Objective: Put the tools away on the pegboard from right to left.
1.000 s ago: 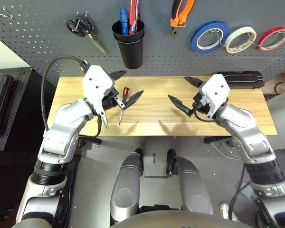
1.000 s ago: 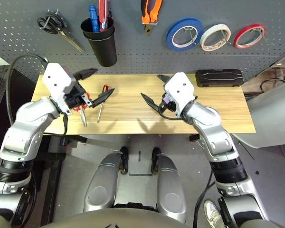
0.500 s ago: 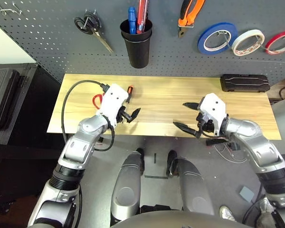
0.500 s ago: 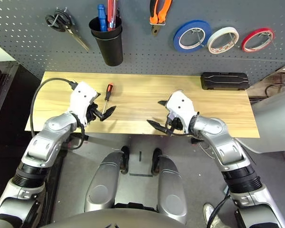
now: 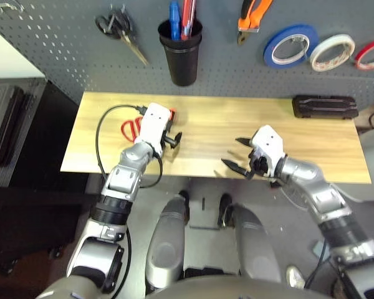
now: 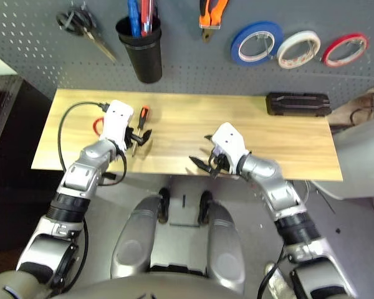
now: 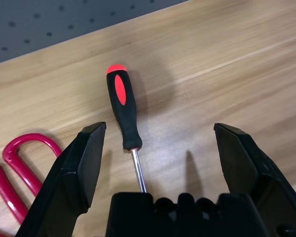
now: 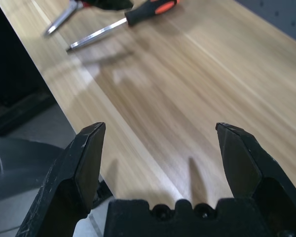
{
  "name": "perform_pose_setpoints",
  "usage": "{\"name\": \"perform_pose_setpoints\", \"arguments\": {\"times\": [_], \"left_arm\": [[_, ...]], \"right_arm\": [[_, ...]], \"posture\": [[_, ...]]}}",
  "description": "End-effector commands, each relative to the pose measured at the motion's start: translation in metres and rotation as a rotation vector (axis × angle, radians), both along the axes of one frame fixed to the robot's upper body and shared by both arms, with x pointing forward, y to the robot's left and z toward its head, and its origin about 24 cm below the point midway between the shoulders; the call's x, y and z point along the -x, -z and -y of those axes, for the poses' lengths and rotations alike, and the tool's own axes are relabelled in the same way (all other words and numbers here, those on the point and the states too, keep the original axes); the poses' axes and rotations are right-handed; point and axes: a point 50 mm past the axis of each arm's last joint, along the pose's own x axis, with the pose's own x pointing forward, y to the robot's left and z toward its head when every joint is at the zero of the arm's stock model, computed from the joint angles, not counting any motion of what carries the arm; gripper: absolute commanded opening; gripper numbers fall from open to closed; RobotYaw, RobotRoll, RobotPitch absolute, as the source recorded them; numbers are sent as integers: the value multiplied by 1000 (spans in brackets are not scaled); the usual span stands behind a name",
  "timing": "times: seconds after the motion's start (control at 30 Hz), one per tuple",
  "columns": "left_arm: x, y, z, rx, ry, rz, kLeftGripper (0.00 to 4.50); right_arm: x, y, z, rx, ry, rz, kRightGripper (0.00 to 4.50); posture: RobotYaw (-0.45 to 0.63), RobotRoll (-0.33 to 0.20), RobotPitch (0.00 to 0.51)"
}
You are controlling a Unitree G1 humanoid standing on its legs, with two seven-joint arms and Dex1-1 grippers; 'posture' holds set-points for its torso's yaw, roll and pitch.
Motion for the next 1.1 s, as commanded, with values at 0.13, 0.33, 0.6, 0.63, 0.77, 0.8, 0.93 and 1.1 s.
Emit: {"name": "perform_pose_setpoints", "arguments": {"times": [0.13,0.33,0.6,0.63,0.77,0.8,0.93,1.1], "left_arm": [[-18,13,-5,-38,-64,-117,4500],[-31,20,-7,-46,-116,-198,4500],[-39,33,-13,-73,-167,-281,4500],[-39,35,-13,-79,-163,-289,4500],[-38,40,-12,-70,-161,-319,4110],[-38,41,-12,-72,-160,-328,3889],[-37,42,-11,-79,-154,-337,2344],[-34,37,-13,-33,-196,-341,653]], "right_arm": [[1,12,-4,10,8,-7,4449],[1,11,-10,14,-4,2,4449],[4,9,-12,19,-21,14,4449],[4,9,-12,23,-23,16,4449],[5,8,-10,28,-25,21,4500],[5,7,-10,29,-26,24,4500],[3,6,-9,29,-29,35,4500],[0,3,-7,26,-30,47,4500]], "posture": [[113,0,423],[84,0,429],[53,0,431],[52,0,431],[50,0,429],[53,0,426],[67,0,419],[96,0,402]]}}
